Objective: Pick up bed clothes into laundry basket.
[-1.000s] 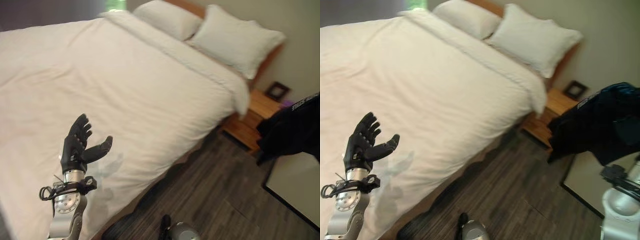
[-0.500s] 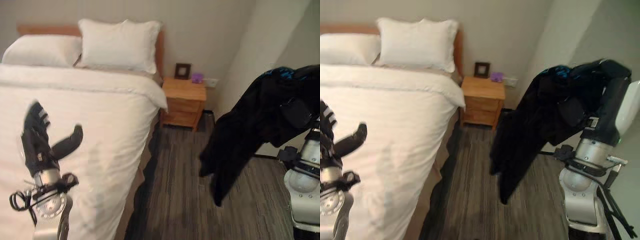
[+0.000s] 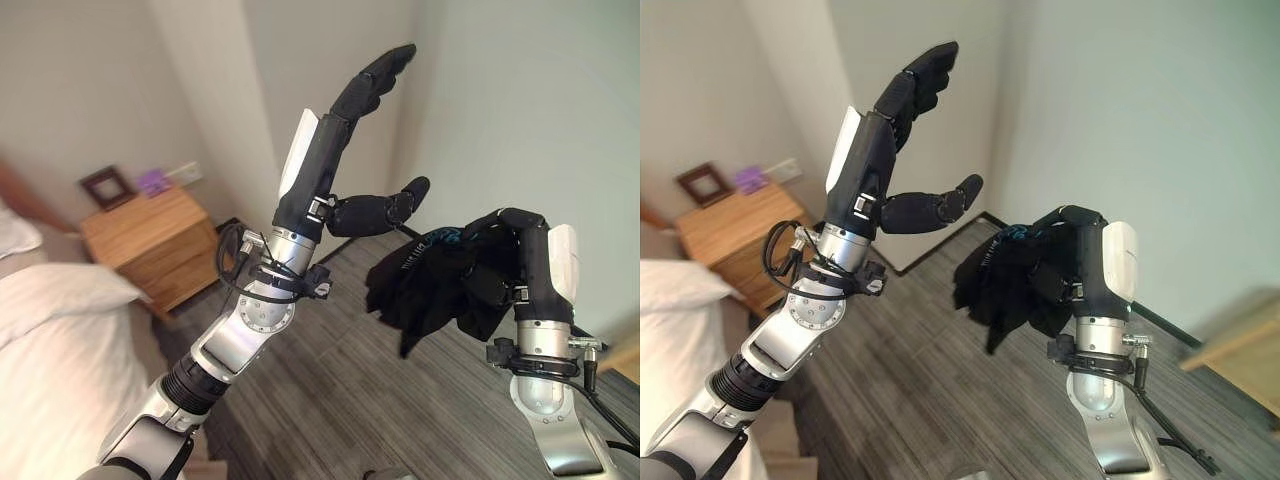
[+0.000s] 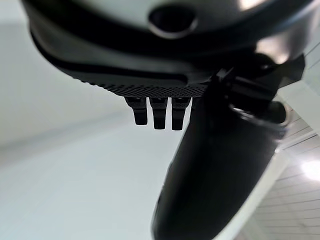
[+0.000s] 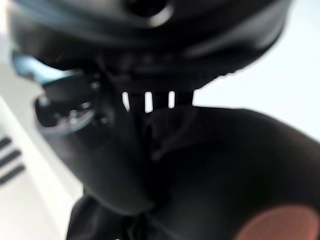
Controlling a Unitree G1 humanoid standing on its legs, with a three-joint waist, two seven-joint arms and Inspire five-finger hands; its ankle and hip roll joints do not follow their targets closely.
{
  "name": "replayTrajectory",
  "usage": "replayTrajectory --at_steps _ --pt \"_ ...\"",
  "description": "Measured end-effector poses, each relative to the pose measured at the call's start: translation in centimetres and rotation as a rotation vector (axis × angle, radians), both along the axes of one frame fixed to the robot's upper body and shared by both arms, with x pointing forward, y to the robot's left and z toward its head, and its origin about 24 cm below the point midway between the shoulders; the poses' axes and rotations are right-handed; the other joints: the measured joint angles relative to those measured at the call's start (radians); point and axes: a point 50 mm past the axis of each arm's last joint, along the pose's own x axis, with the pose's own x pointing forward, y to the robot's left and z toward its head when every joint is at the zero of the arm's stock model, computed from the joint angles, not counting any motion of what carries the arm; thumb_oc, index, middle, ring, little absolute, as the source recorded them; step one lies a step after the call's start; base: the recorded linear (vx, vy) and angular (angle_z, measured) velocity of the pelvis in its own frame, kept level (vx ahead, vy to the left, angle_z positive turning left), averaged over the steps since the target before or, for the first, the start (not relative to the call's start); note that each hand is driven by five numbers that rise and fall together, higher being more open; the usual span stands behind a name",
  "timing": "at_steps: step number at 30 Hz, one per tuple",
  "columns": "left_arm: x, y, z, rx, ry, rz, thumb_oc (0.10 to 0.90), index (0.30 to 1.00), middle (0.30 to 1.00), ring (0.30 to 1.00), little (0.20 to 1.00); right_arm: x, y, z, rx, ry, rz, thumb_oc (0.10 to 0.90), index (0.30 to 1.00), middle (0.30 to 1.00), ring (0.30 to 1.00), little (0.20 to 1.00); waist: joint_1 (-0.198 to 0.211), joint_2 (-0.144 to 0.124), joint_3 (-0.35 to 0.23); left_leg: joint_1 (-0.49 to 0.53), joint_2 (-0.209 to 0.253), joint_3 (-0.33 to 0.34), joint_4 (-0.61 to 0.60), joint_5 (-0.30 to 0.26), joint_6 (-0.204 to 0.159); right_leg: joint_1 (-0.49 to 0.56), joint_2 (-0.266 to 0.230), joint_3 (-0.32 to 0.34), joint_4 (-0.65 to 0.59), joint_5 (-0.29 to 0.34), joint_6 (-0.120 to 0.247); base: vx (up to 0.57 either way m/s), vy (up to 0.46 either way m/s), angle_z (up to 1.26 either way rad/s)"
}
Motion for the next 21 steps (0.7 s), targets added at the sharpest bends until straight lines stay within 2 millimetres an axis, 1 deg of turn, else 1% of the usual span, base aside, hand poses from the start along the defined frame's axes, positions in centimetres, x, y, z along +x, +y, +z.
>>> replayTrajectory --at_steps 1,2,3,4,5,6,7,8,9,10,11,13,14,15,16,18,19,20,21 --pt "0.5 0.1 -0.3 0.021 0.014 0.026 0.800 0.900 0.900 0.900 0.900 -0.1 -0.1 -0.3 -0.010 0.017 -0.011 0.400 0.300 0.300 0.300 0.300 -0.008 -0.026 0.009 -0.032 -0.006 -0.055 -0.180 0.011 -0.027 -0.022 0.016 0.029 0.025 -0.007 0.065 0.13 0.228 -1.96" --pt "0.8 0.7 -0.7 0.022 0.021 0.057 0.800 0.900 0.900 0.900 0.900 0.2 0.0 -0.5 -0.025 0.019 -0.011 0.400 0.300 0.300 0.300 0.300 0.009 -0.017 0.007 -0.004 -0.051 -0.133 -0.395 0.042 -0.018 -0.048 0.011 0.065 0.059 -0.020 0.091 0.19 0.141 -2.07" --pt "1.0 1.0 -1.1 0.018 0.038 0.075 0.800 0.900 0.900 0.900 0.900 0.3 0.0 -0.3 -0.039 0.018 -0.011 0.400 0.300 0.300 0.300 0.300 0.012 0.000 0.005 0.012 -0.075 -0.201 -0.557 0.059 -0.003 -0.087 0.026 0.088 0.102 -0.031 0.107 0.12 0.051 -1.84" --pt "1.7 1.6 -1.7 0.035 0.061 0.115 0.800 0.900 0.900 0.900 0.900 0.6 0.1 -0.1 -0.055 0.011 -0.004 0.400 0.300 0.300 0.300 0.300 0.017 0.016 0.012 0.033 -0.117 -0.324 -0.655 0.145 0.054 -0.112 0.045 0.093 0.141 -0.046 0.131 0.14 0.089 -2.98" --pt "1.8 3.6 -3.6 0.031 0.132 0.189 0.800 0.900 0.900 0.900 0.900 1.9 1.5 0.2 -0.089 0.018 0.058 0.400 0.300 0.300 0.300 0.300 0.079 0.045 0.014 0.092 -0.195 -0.623 -0.653 0.188 0.062 -0.206 0.097 0.138 0.268 -0.086 0.136 0.11 0.198 -5.26" --pt "2.1 5.2 -8.8 -0.010 0.345 0.298 0.800 0.900 0.900 0.900 0.900 1.9 1.5 1.2 -0.227 -0.004 0.120 0.400 0.300 0.300 0.300 0.300 0.161 0.088 -0.012 0.153 -0.327 -0.785 -0.622 0.147 0.118 -0.207 0.071 0.228 0.255 -0.108 0.184 0.07 0.280 -4.53" --pt "1.8 4.8 -10.3 -0.021 0.426 0.296 0.800 0.900 0.900 0.900 0.900 1.2 0.8 1.6 -0.267 -0.014 0.106 0.400 0.300 0.300 0.300 0.300 0.107 0.114 -0.028 0.149 -0.339 -0.786 -0.615 0.138 0.125 -0.158 0.042 0.220 0.182 -0.097 0.206 0.07 0.289 -2.84" --pt "1.1 3.9 -11.3 -0.033 0.474 0.253 0.800 0.900 0.900 0.900 0.900 0.9 -0.1 2.2 -0.285 -0.032 0.066 0.400 0.300 0.300 0.300 0.300 0.039 0.108 -0.037 0.140 -0.363 -0.635 -0.605 0.156 0.110 -0.098 -0.019 0.170 0.092 -0.018 0.209 -0.02 0.190 -0.38" --pt "1.1 3.4 -11.5 -0.027 0.482 0.228 0.800 0.900 0.900 0.900 0.900 1.0 -0.5 2.1 -0.271 -0.033 0.032 0.400 0.300 0.300 0.300 0.300 0.034 0.107 -0.032 0.136 -0.375 -0.591 -0.600 0.160 0.103 -0.100 -0.032 0.144 0.068 0.001 0.217 -0.02 0.154 -0.79" --pt "0.9 2.5 -11.6 -0.041 0.496 0.195 0.800 0.900 0.900 0.900 0.900 0.9 -0.8 1.7 -0.274 0.000 0.019 0.400 0.300 0.300 0.300 0.300 0.008 0.100 -0.029 0.121 -0.382 -0.535 -0.601 0.155 0.096 -0.099 -0.047 0.097 0.021 0.044 0.218 -0.03 0.099 -0.78" --pt "0.8 2.0 -11.7 -0.031 0.501 0.169 0.800 0.900 0.900 0.900 0.900 0.8 -0.8 1.2 -0.266 0.020 0.019 0.400 0.300 0.300 0.300 0.300 -0.007 0.099 -0.028 0.113 -0.382 -0.502 -0.607 0.155 0.096 -0.100 -0.052 0.077 -0.002 0.074 0.208 -0.05 0.097 -0.52" --pt "0.6 1.4 -12.2 -0.002 0.519 0.139 0.800 0.900 0.900 0.900 0.900 0.6 -0.4 0.2 -0.243 0.059 0.028 0.400 0.300 0.300 0.300 0.300 -0.008 0.092 -0.024 0.119 -0.387 -0.465 -0.614 0.166 0.081 -0.105 -0.054 0.050 -0.002 0.090 0.198 -0.06 0.103 -0.37" --pt "0.3 0.5 -12.3 -0.008 0.526 0.104 0.800 0.900 0.900 0.900 0.900 0.2 0.0 -0.6 -0.243 0.093 0.040 0.400 0.300 0.300 0.300 0.300 -0.029 0.106 -0.022 0.129 -0.388 -0.425 -0.615 0.165 0.078 -0.116 -0.053 0.045 -0.003 0.112 0.205 -0.10 0.066 -0.25" --pt "0.3 0.5 -12.1 -0.006 0.519 0.103 0.800 0.900 0.900 0.900 0.900 0.1 0.2 -1.0 -0.245 0.104 0.050 0.400 0.300 0.300 0.300 0.300 -0.019 0.122 -0.018 0.129 -0.383 -0.398 -0.636 0.168 0.082 -0.117 -0.049 0.031 -0.003 0.116 0.210 -0.13 0.001 -0.41" --pt "0.5 0.1 -11.6 -0.016 0.502 0.089 0.800 0.900 0.900 0.900 0.900 0.2 0.6 -1.3 -0.260 0.119 0.069 0.400 0.300 0.300 0.300 0.300 -0.008 0.126 -0.015 0.129 -0.384 -0.371 -0.647 0.167 0.084 -0.143 -0.050 -0.008 -0.010 0.114 0.215 -0.09 0.002 -0.49" --pt "0.7 0.1 -10.9 -0.012 0.476 0.087 0.800 0.900 0.900 0.900 0.900 0.2 1.1 -1.5 -0.282 0.124 0.089 0.400 0.300 0.300 0.300 0.300 0.017 0.127 0.005 0.118 -0.384 -0.346 -0.647 0.167 0.084 -0.156 -0.053 -0.138 -0.010 0.131 0.218 -0.11 -0.019 -0.46" --pt "0.8 0.2 -10.8 -0.013 0.471 0.090 0.800 0.900 0.900 0.900 0.900 0.2 1.2 -1.5 -0.293 0.123 0.088 0.400 0.300 0.300 0.300 0.300 0.019 0.130 0.013 0.118 -0.382 -0.338 -0.647 0.166 0.084 -0.157 -0.056 -0.188 -0.003 0.133 0.221 -0.09 -0.016 -0.11" --pt "0.8 0.3 -10.7 -0.013 0.471 0.091 0.800 0.900 0.900 0.900 0.900 0.3 1.2 -1.6 -0.300 0.124 0.085 0.400 0.300 0.300 0.300 0.300 0.018 0.135 0.020 0.118 -0.378 -0.311 -0.647 0.166 0.084 -0.155 -0.052 -0.260 -0.003 0.136 0.223 -0.02 -0.005 -0.29" --pt "0.8 0.2 -10.6 -0.014 0.466 0.089 0.800 0.900 0.900 0.900 0.900 0.4 1.2 -1.5 -0.315 0.120 0.085 0.400 0.300 0.300 0.300 0.300 0.045 0.140 0.027 0.117 -0.370 -0.272 -0.647 0.165 0.085 -0.172 -0.037 -0.291 -0.003 0.140 0.216 0.00 0.001 -0.47"
